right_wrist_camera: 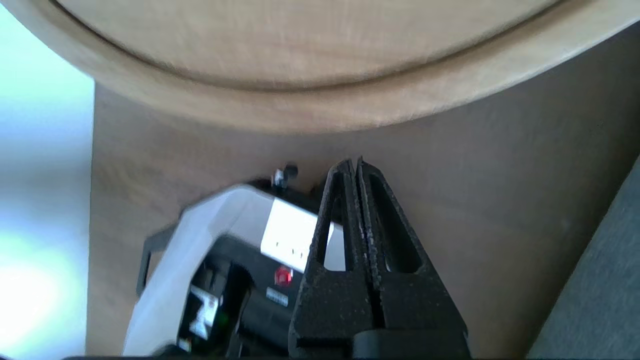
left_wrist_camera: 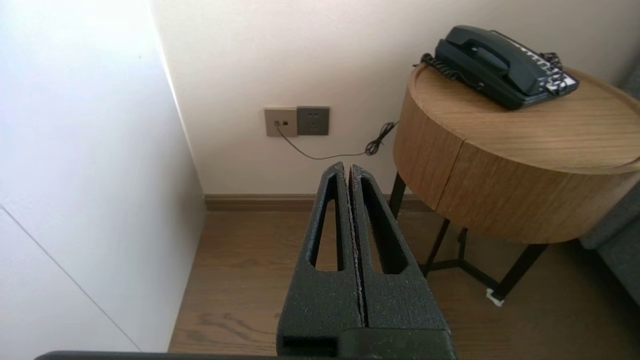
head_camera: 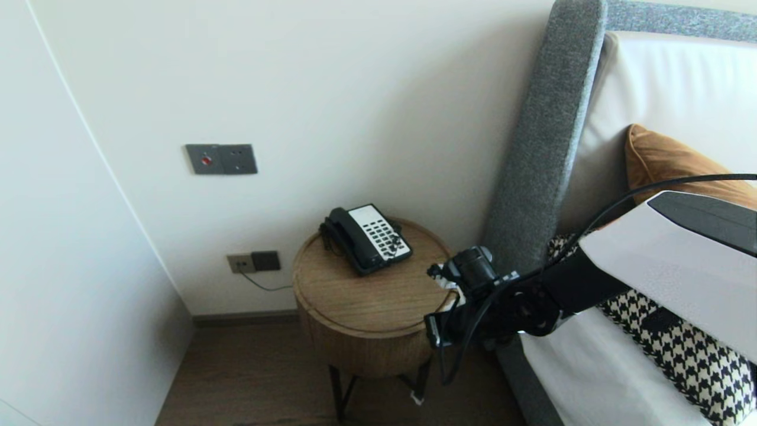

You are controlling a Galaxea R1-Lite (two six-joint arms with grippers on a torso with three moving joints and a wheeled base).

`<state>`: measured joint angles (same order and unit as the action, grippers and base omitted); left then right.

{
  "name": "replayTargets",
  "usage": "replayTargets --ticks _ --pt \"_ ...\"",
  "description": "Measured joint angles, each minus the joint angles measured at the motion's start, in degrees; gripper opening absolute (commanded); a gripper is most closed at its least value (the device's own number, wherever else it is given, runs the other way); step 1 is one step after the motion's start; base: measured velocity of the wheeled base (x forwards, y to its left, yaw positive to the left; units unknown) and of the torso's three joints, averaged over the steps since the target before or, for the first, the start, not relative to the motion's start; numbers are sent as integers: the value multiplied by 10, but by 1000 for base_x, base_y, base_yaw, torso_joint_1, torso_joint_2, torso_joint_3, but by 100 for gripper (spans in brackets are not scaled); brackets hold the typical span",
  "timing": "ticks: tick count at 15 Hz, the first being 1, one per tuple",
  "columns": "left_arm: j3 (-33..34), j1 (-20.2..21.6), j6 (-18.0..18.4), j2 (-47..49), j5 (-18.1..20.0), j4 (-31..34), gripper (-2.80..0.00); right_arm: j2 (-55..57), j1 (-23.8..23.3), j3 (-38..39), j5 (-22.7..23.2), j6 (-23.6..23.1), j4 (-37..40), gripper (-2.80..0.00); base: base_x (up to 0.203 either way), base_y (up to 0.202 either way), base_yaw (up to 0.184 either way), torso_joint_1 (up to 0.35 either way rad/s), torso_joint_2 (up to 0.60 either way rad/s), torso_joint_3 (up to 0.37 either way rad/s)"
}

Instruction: Open the nightstand drawer

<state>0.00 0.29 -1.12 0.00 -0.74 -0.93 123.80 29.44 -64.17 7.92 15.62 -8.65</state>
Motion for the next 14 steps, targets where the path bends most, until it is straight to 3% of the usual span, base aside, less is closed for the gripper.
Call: replayTargets --ticks 6,14 --pt "0 0 0 0 0 0 -280 -35 -1 -20 -4 1 -5 -280 0 0 0 0 0 0" --pt "0 0 0 0 0 0 -280 28 -1 -90 -6 0 -1 -280 0 0 0 0 0 0"
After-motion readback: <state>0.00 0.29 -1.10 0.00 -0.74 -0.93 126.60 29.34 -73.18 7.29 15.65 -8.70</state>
